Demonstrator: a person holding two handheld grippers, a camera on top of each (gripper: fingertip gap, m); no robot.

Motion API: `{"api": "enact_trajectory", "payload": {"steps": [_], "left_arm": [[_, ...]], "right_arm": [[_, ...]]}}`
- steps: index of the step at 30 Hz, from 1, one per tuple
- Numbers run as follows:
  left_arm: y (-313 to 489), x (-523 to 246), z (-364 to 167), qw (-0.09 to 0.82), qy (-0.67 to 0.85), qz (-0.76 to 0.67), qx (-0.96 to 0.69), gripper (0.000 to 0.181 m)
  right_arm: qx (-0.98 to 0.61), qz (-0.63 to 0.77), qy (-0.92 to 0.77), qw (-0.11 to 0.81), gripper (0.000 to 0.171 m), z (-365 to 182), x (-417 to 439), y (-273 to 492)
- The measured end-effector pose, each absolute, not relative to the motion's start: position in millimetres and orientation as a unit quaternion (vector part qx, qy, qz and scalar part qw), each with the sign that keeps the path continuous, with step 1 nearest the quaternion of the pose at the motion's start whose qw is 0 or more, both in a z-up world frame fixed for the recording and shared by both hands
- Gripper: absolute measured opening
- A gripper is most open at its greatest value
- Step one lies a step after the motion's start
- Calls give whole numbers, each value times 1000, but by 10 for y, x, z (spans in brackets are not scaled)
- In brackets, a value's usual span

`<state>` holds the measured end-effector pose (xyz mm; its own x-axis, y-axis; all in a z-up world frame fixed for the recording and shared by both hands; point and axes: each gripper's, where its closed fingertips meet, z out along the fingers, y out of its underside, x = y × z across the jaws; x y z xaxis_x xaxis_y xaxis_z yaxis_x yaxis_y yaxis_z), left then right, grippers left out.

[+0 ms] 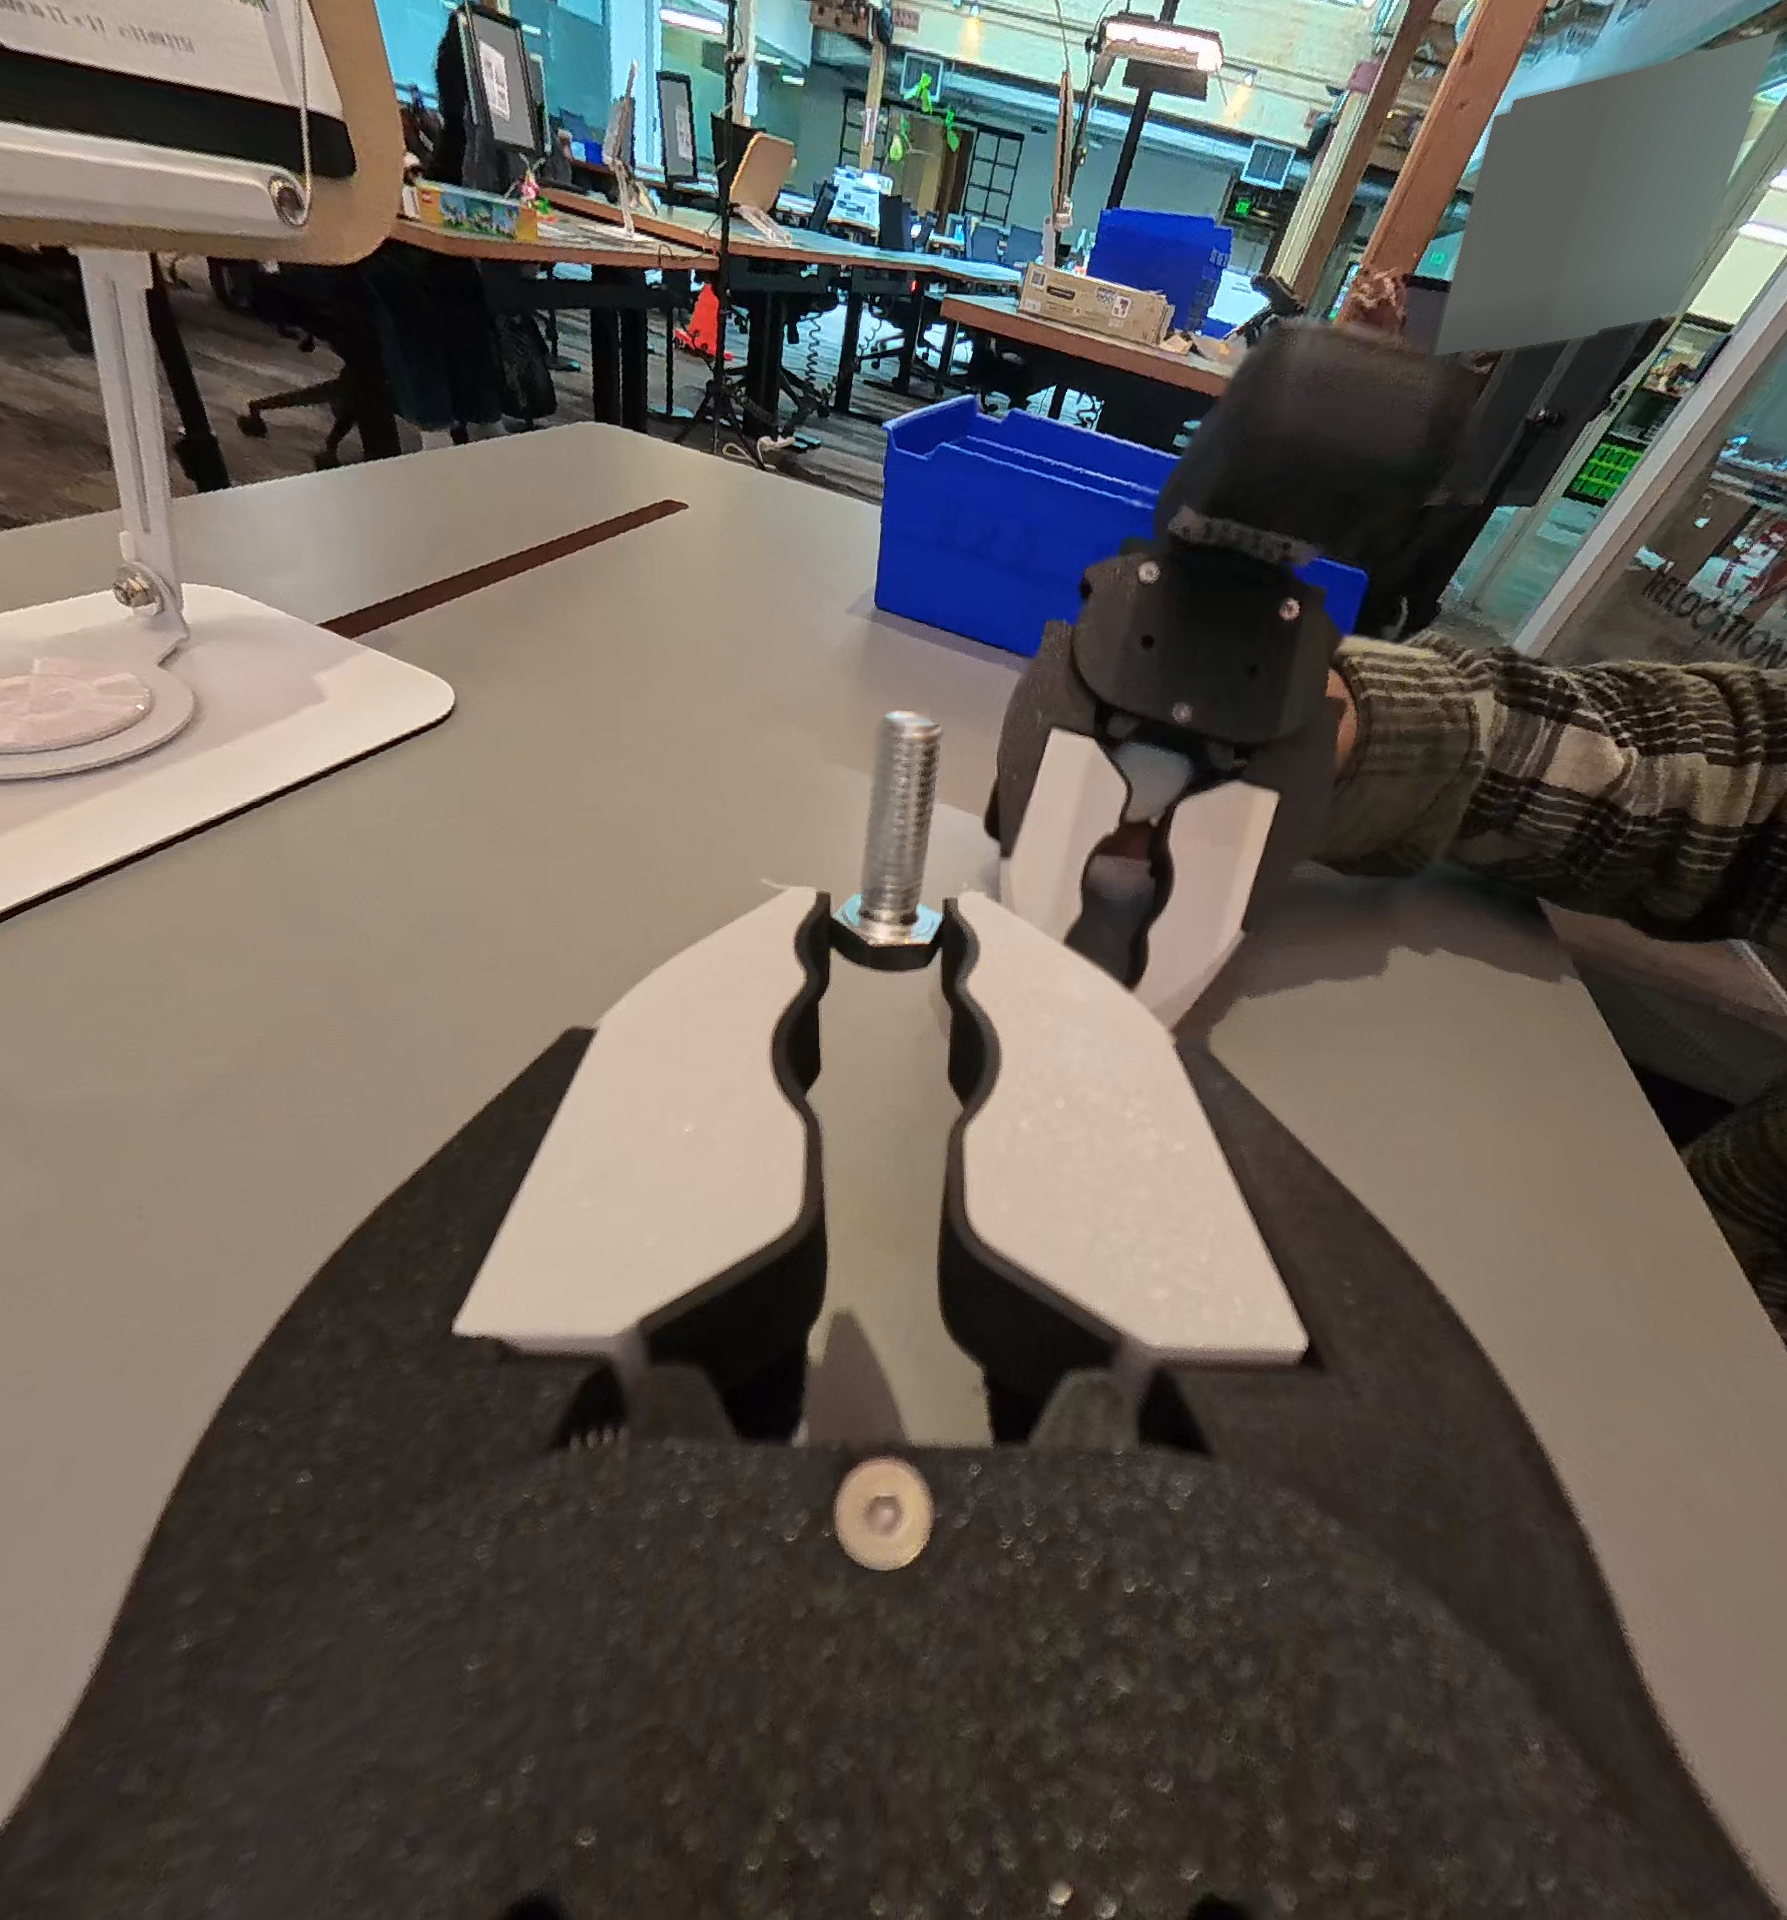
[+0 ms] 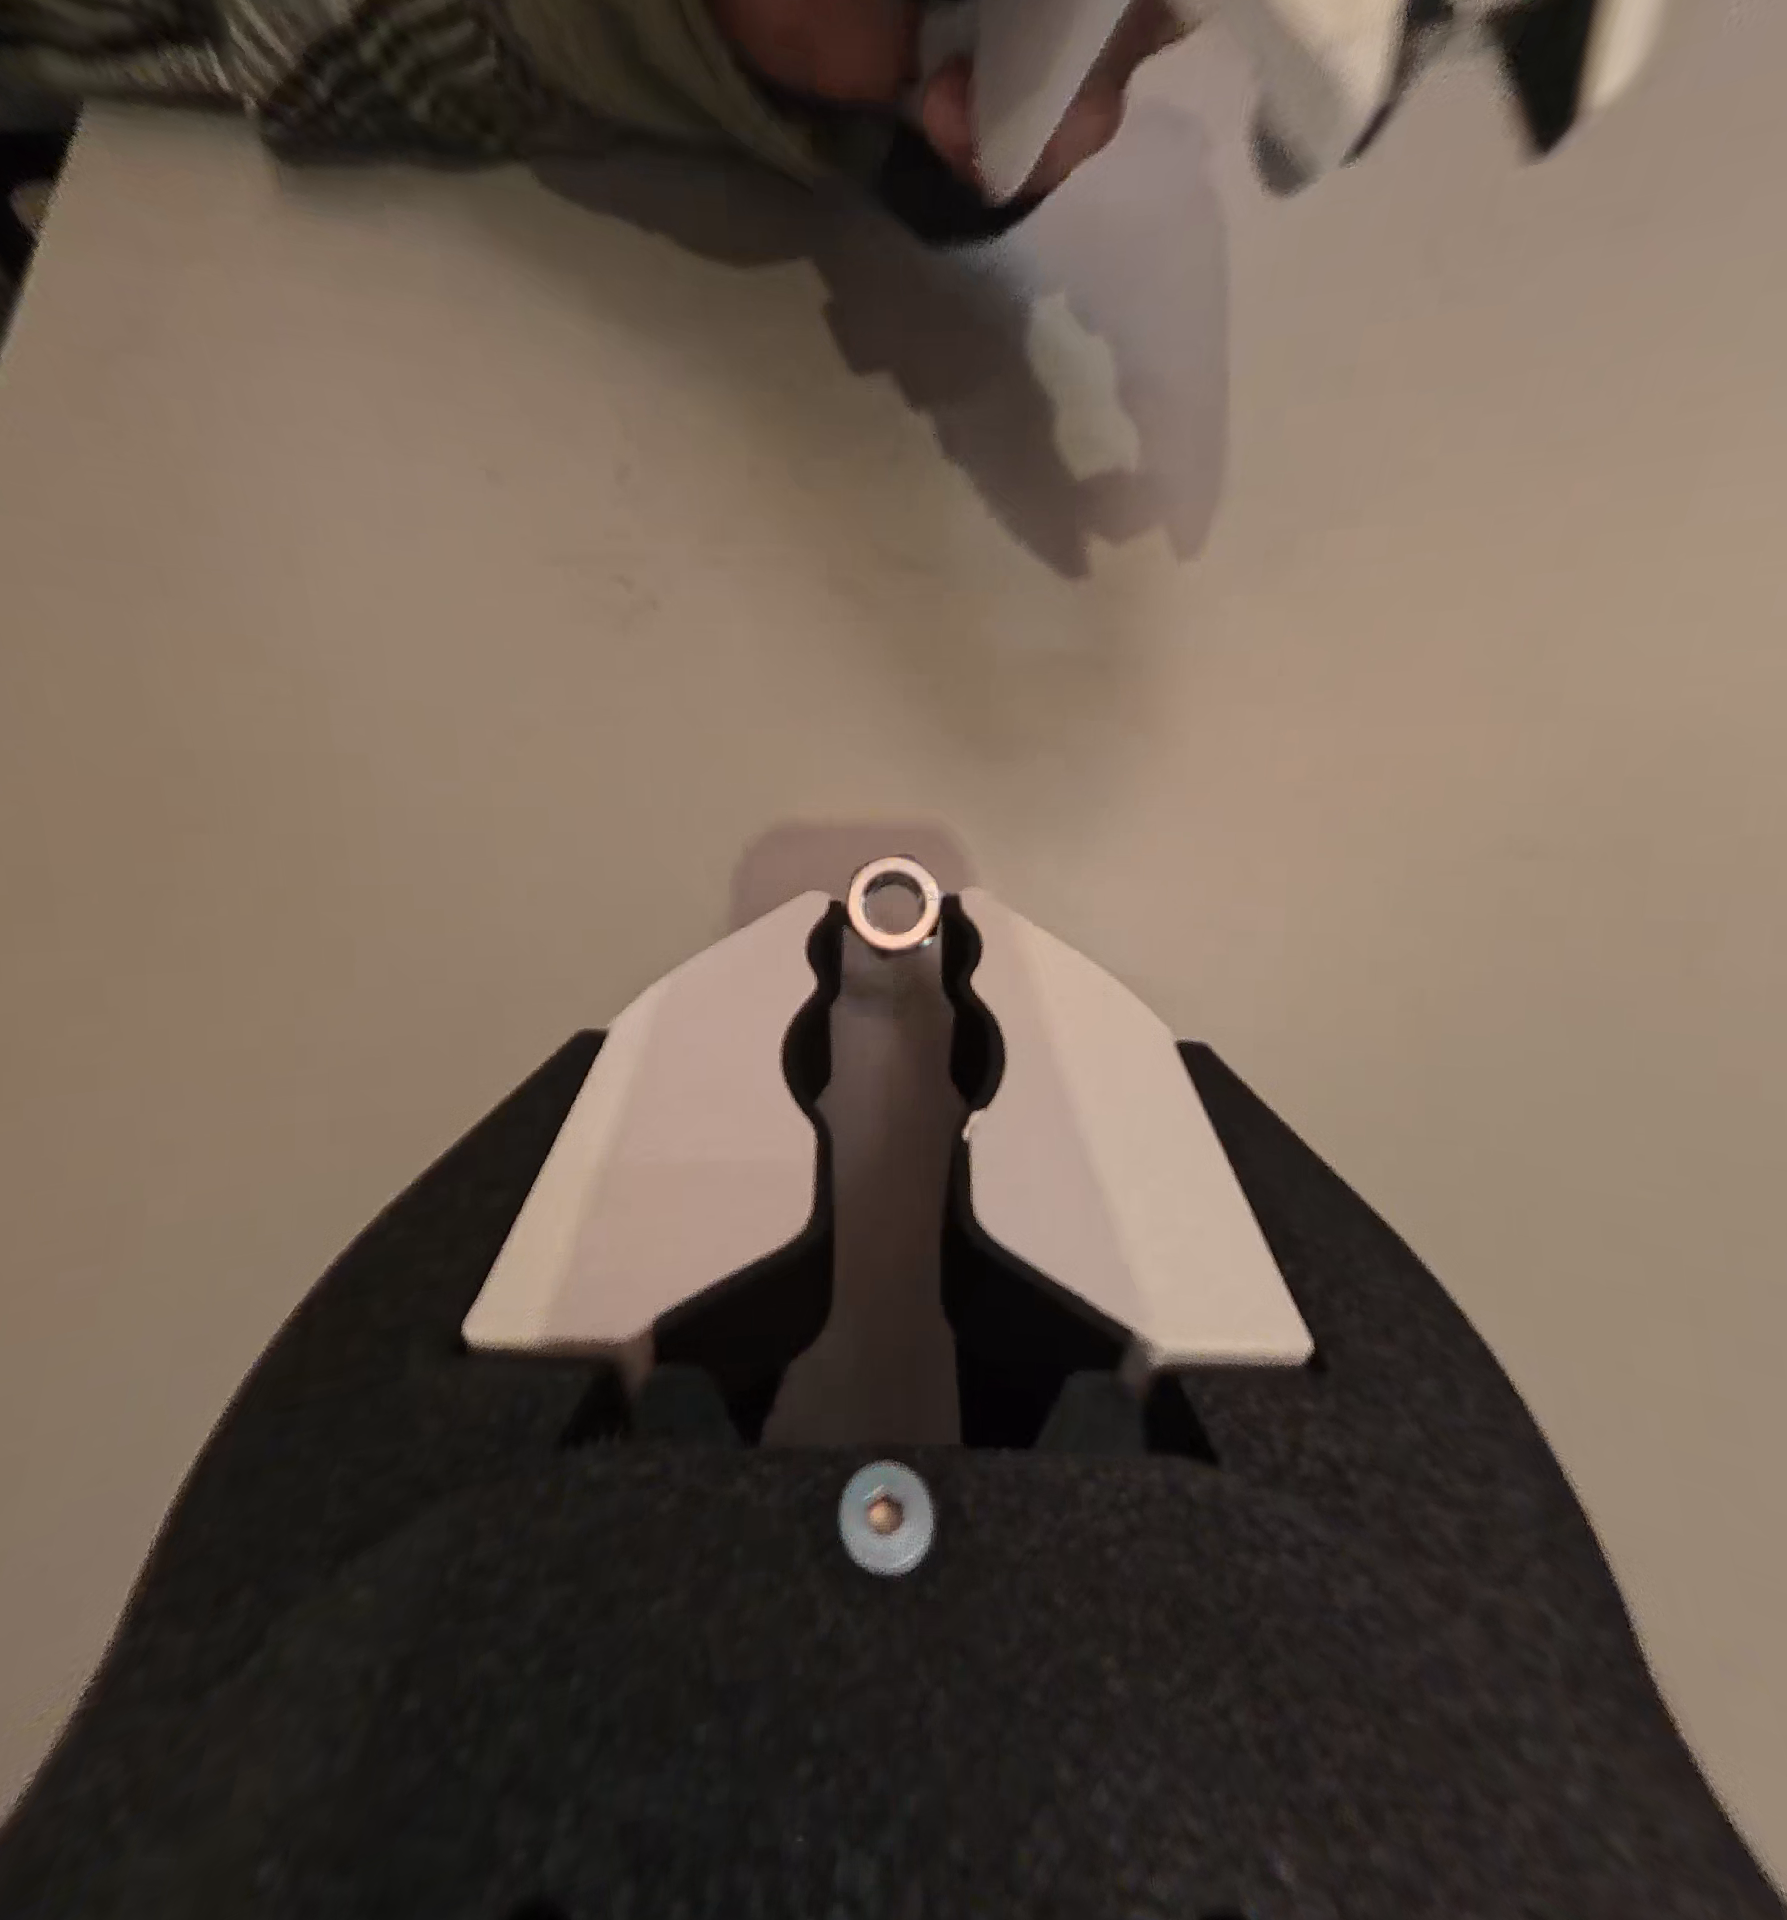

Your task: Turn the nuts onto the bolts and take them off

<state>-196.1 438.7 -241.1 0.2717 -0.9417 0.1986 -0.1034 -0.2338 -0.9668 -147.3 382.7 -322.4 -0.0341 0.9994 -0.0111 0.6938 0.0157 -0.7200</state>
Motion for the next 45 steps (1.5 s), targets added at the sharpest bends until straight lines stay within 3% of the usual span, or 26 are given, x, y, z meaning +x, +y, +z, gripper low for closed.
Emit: {"api": "enact_trajectory", "payload": {"steps": [8, 12, 38, 45], "left_arm": [[4232, -1814, -2376, 486, 435, -453, -608, 20], [4176, -1754, -2377, 488, 449, -444, -603, 20], [4114, -1673, -2453, 481, 485, -402, -610, 20], [4100, -1690, -2373, 484, 467, -437, -598, 20]], "right_arm": [[-635, 316, -620, 336, 18, -2166, -1507, 4017], [-630, 324, -625, 328, 18, -1925, -1667, 4058], [-632, 252, -682, 267, 18, -2077, -1816, 4034], [-611, 279, -676, 305, 17, -2000, -1863, 4038]]}}
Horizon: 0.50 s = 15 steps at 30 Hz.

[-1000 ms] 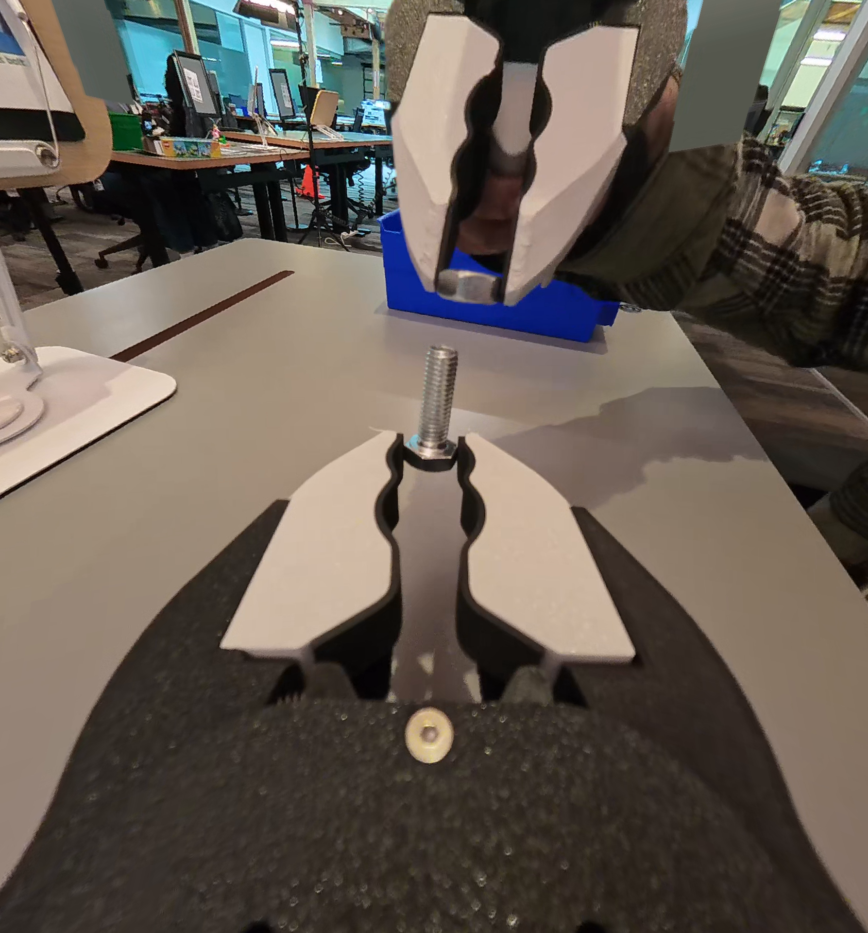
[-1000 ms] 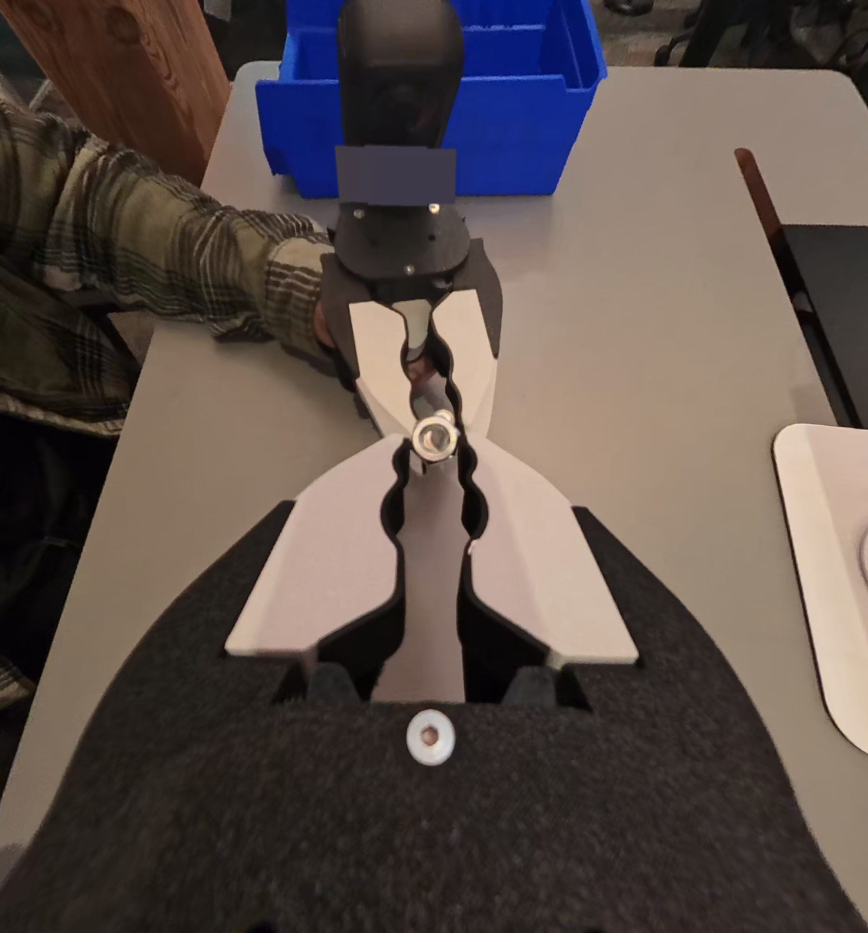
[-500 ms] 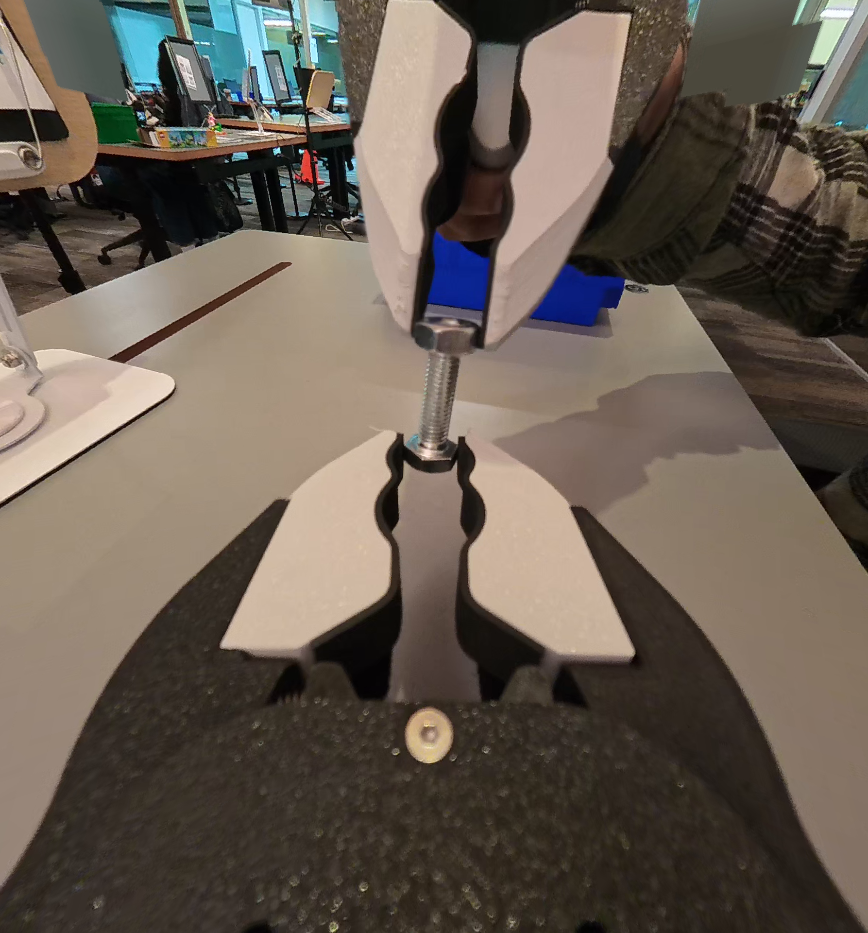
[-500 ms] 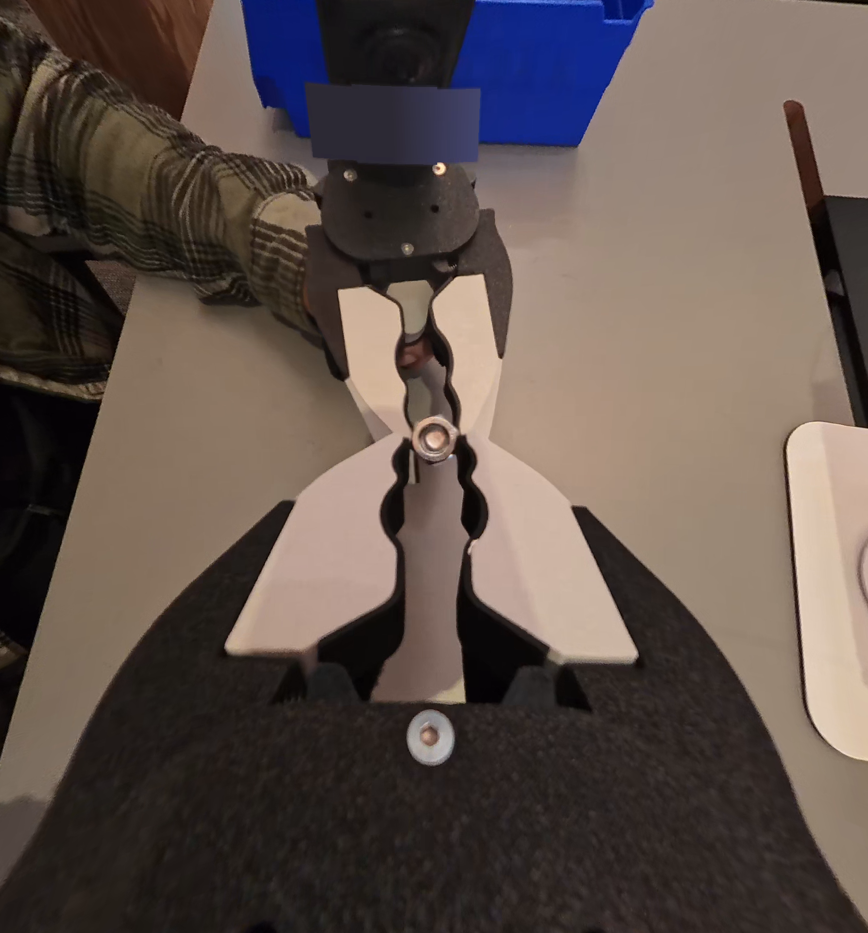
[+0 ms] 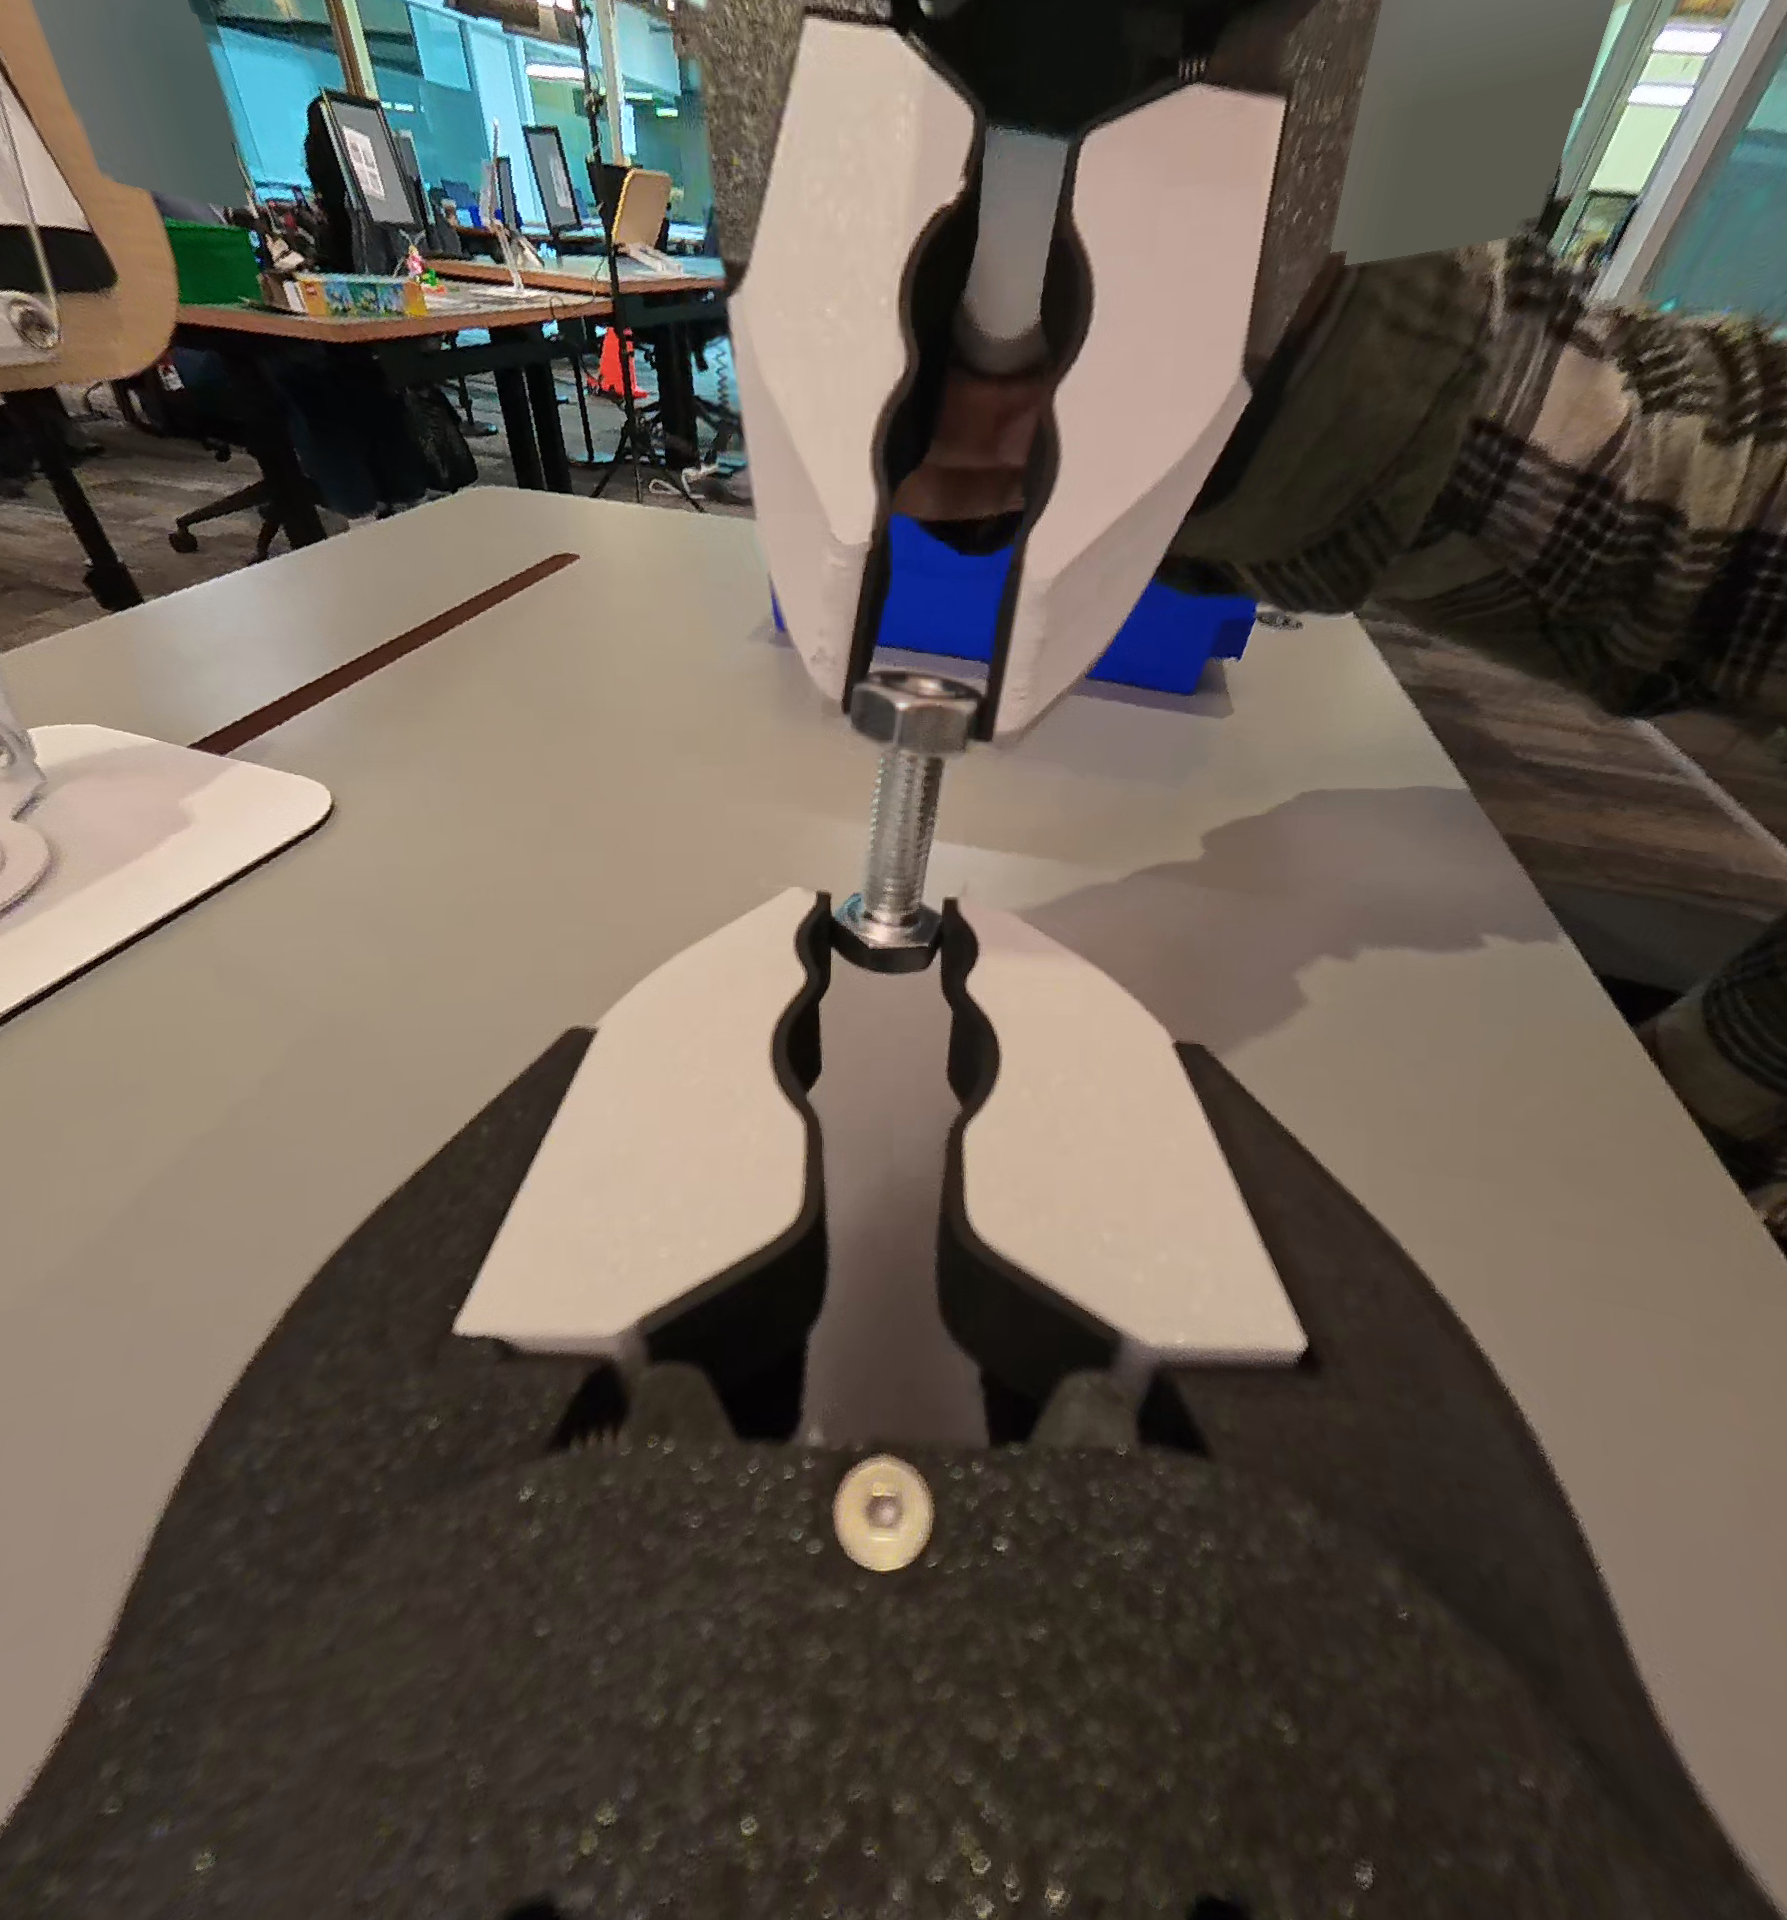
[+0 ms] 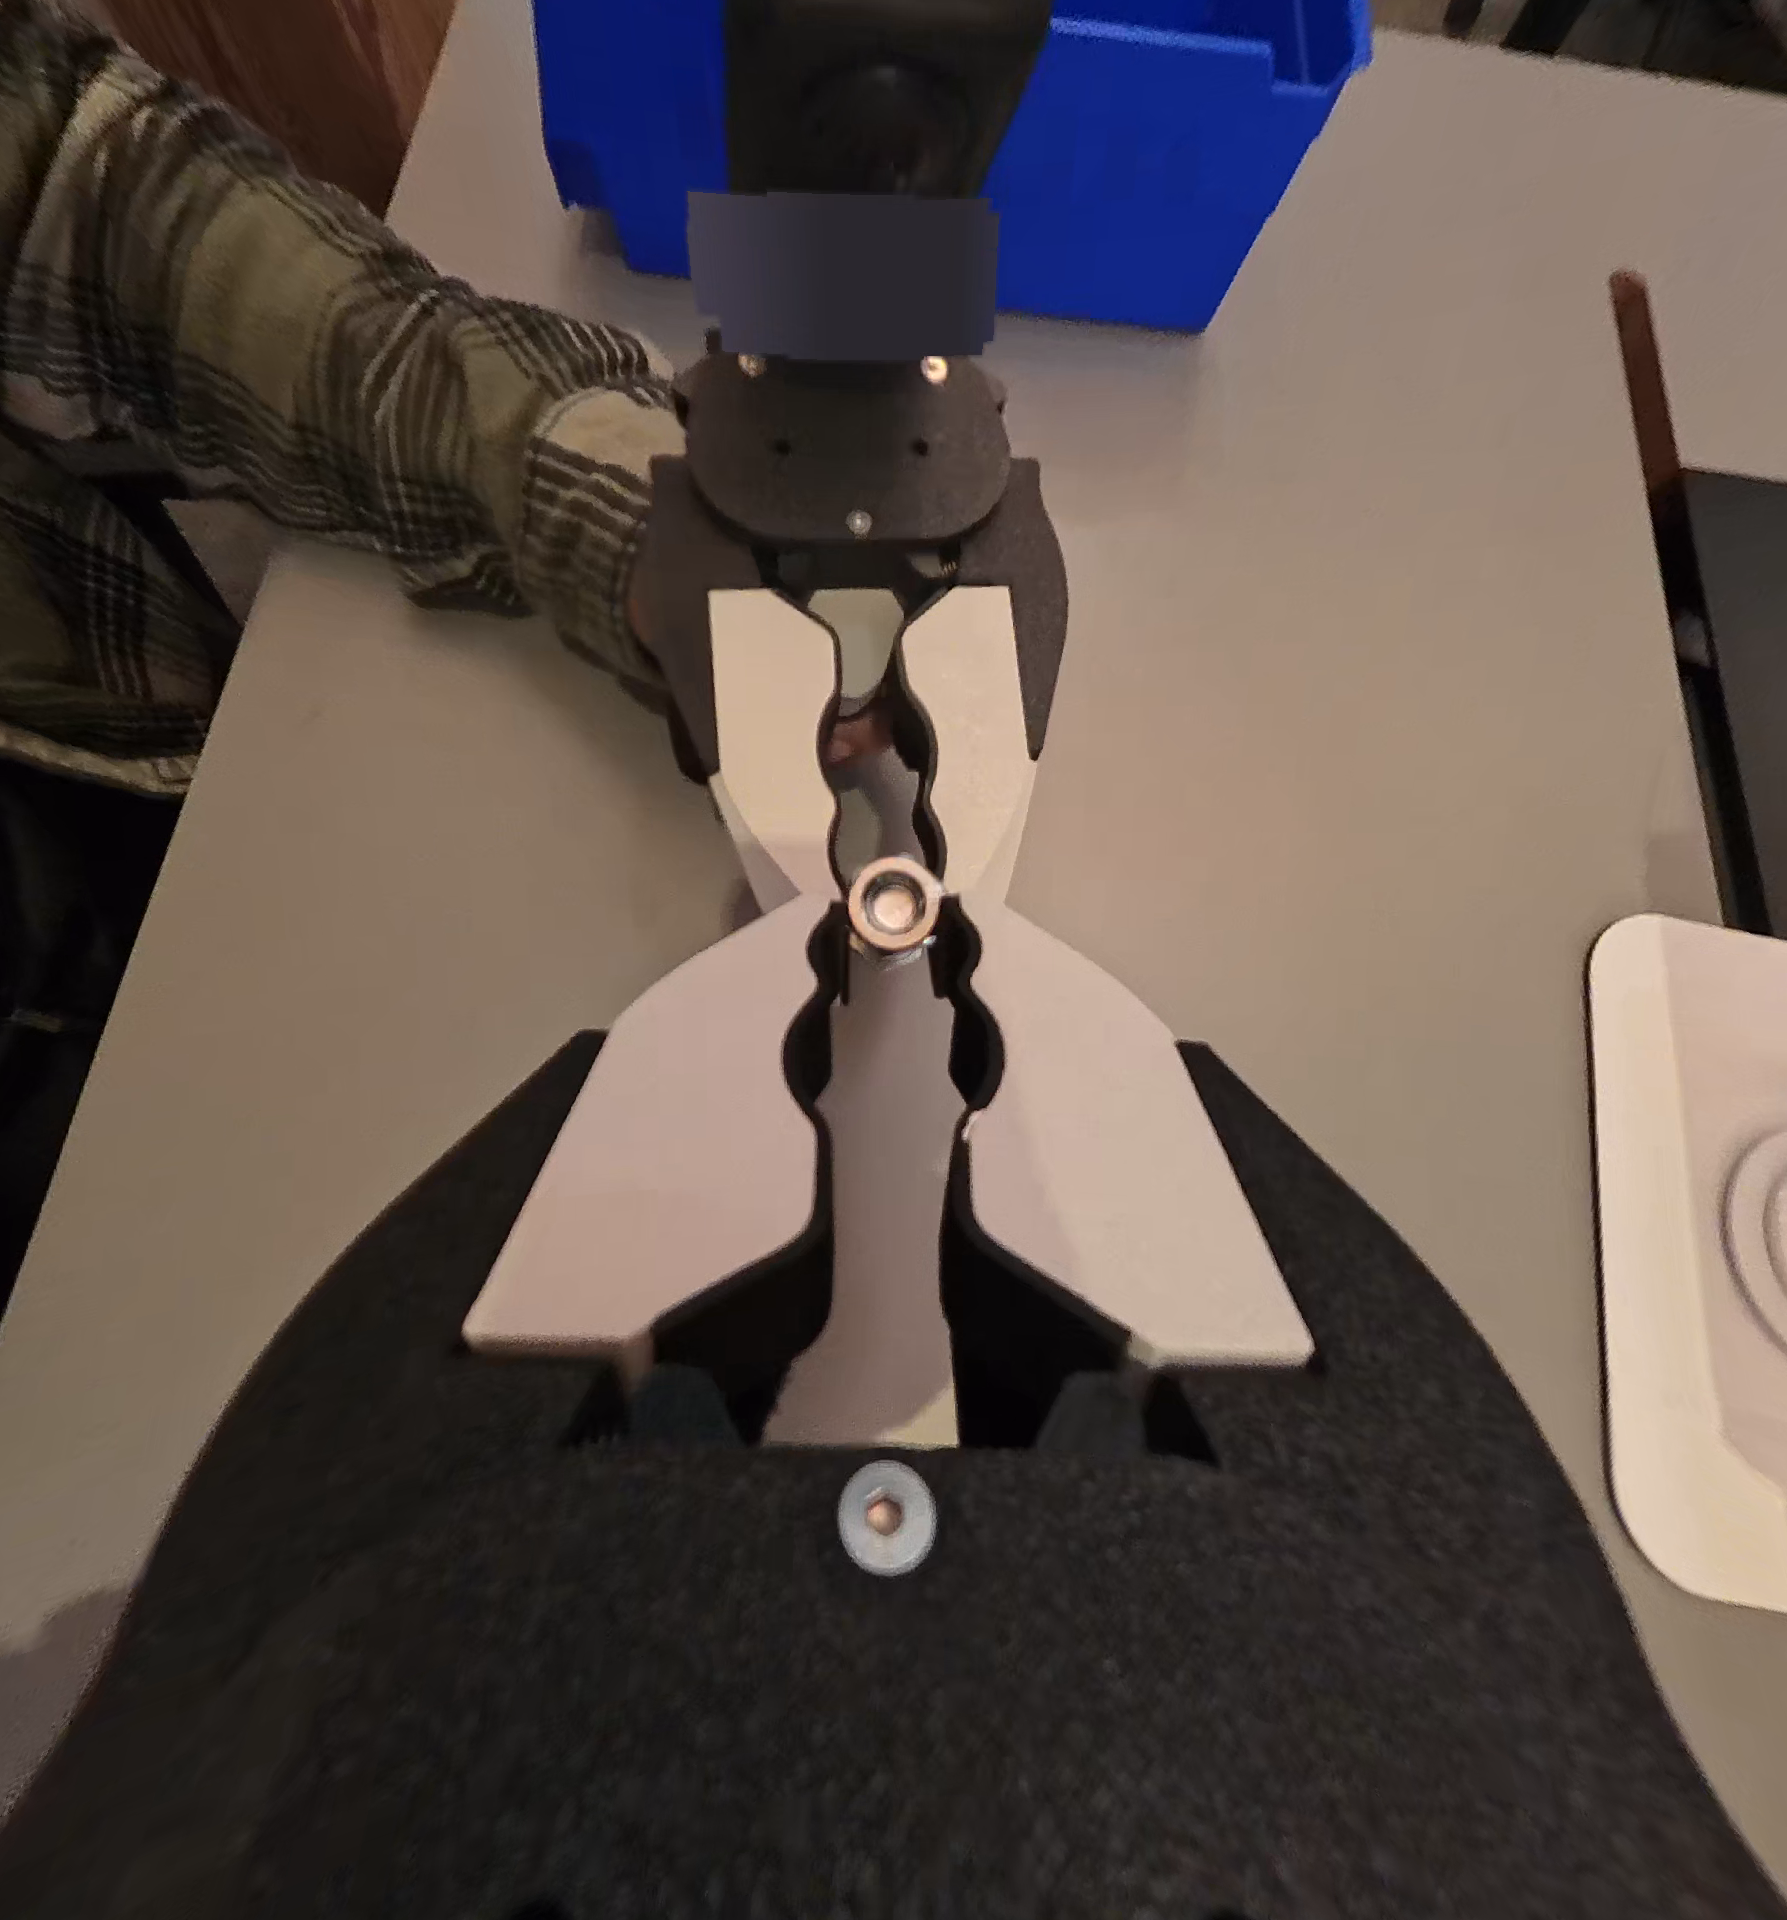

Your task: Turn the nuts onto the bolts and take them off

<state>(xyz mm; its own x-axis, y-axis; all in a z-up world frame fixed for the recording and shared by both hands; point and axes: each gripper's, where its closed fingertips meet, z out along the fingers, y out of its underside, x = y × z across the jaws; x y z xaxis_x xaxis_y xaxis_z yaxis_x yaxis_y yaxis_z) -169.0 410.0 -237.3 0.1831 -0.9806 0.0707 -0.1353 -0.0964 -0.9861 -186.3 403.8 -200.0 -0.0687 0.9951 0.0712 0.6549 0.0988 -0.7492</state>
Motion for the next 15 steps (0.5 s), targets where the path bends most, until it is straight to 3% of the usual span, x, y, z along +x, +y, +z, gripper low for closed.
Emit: {"api": "enact_trajectory", "payload": {"steps": [15], "left_arm": [[4085, -1663, -2446, 472, 482, -423, -605, 20]], "right_arm": [[-609, 257, -695, 284, 18, -2077, -1825, 4022]]}}
